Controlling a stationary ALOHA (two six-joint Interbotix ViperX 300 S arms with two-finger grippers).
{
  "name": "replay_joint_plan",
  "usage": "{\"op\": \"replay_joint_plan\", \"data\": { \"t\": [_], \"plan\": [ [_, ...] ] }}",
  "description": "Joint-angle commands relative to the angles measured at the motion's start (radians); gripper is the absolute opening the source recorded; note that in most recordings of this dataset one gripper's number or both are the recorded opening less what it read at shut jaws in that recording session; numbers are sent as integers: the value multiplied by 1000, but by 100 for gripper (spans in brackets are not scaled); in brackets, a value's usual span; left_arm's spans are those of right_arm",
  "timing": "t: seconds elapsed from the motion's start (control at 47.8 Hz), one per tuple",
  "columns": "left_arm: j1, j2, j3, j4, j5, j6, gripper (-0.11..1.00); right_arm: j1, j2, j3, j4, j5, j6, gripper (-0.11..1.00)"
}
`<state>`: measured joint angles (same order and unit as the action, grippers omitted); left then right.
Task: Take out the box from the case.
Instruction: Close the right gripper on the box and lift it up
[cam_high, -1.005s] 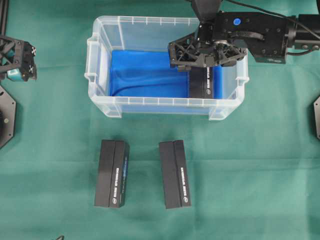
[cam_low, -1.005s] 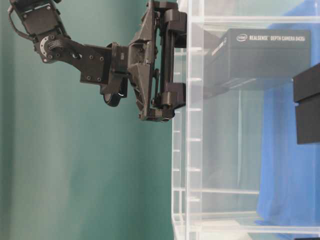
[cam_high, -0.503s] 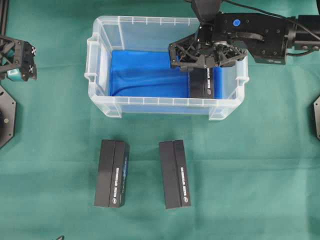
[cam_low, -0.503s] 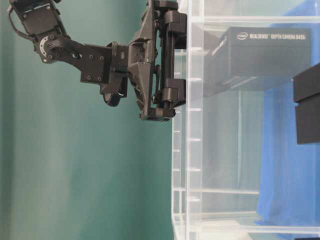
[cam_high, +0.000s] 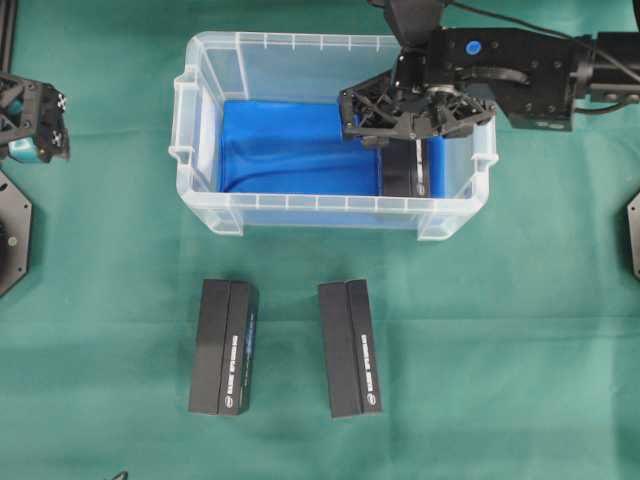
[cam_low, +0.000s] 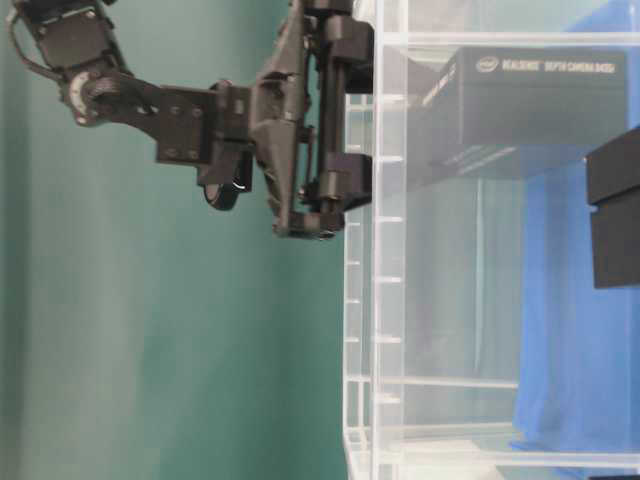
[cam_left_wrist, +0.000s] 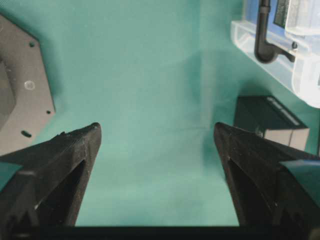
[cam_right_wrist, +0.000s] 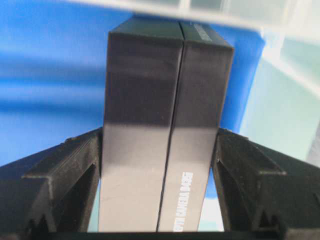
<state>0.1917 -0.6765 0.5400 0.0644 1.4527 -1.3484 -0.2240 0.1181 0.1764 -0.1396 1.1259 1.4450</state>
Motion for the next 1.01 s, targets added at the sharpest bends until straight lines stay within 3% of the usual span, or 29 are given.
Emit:
{"op": "replay_joint_plan", "data": {
  "t": [0.0, 0.984],
  "plan": [
    [-2, -5, -9, 2, -3, -2, 92, 3, -61, -43, -5, 29, -3, 66],
    [-2, -6, -9, 5, -2, 2, 92, 12, -117, -391, -41, 368, -28, 66]
  ]
}}
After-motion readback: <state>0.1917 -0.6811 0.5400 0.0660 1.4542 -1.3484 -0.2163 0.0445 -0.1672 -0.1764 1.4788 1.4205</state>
